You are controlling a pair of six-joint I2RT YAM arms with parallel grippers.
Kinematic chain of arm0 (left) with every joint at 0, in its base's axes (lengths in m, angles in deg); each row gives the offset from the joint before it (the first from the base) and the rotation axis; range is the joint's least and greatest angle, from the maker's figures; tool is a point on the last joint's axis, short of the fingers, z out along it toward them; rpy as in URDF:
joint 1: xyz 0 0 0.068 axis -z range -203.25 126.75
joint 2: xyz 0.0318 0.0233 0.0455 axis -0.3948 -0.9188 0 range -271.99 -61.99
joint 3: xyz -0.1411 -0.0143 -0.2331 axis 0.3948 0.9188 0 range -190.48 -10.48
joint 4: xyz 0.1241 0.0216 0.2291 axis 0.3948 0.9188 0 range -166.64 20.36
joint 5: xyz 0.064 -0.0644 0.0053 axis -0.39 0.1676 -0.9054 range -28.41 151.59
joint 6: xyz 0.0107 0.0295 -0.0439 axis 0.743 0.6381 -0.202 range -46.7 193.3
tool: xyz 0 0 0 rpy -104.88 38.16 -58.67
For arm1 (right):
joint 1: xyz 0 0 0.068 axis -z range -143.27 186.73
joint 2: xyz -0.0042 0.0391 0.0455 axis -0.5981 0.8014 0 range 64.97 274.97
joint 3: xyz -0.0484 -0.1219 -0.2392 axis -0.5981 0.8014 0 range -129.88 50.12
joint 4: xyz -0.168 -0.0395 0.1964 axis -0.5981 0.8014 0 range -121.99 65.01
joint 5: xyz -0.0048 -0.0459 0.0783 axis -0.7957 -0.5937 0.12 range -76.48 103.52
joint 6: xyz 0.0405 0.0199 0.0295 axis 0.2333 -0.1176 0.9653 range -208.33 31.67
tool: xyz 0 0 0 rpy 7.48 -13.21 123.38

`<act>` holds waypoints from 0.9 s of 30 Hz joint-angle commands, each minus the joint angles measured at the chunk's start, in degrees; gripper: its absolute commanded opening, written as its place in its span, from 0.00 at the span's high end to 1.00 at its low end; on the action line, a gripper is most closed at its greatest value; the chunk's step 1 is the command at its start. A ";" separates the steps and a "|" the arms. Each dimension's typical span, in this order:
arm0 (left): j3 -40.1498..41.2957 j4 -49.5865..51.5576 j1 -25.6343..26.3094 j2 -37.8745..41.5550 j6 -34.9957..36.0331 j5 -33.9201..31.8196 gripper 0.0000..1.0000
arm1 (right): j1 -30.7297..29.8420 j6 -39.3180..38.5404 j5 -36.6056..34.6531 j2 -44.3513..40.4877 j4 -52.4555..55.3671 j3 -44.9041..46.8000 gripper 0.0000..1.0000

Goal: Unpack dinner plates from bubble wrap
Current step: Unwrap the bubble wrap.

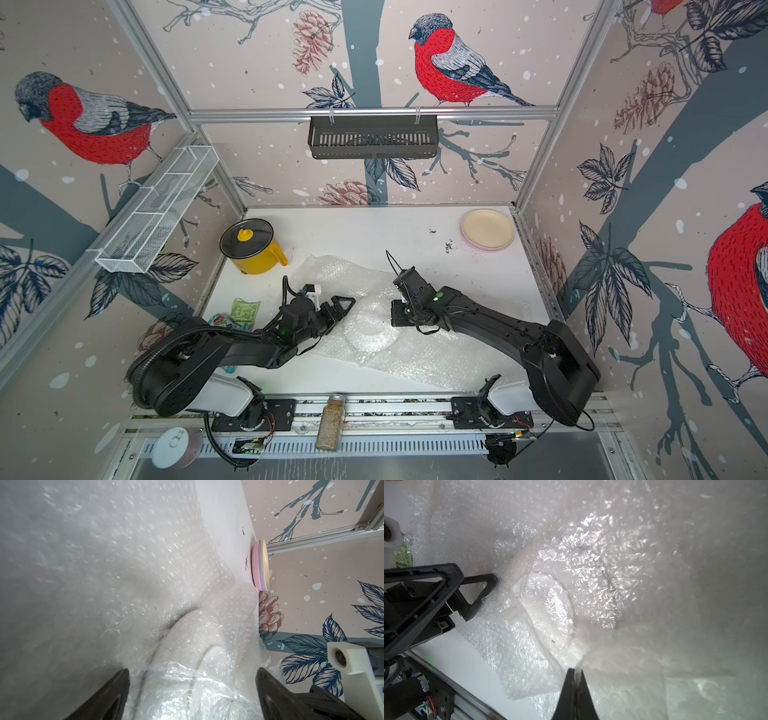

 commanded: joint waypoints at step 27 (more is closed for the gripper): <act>0.28 17.83 -0.83 4.92 5.76 -4.30 0.05 | -4.38 -12.64 -6.79 15.87 -1.78 -17.41 0.32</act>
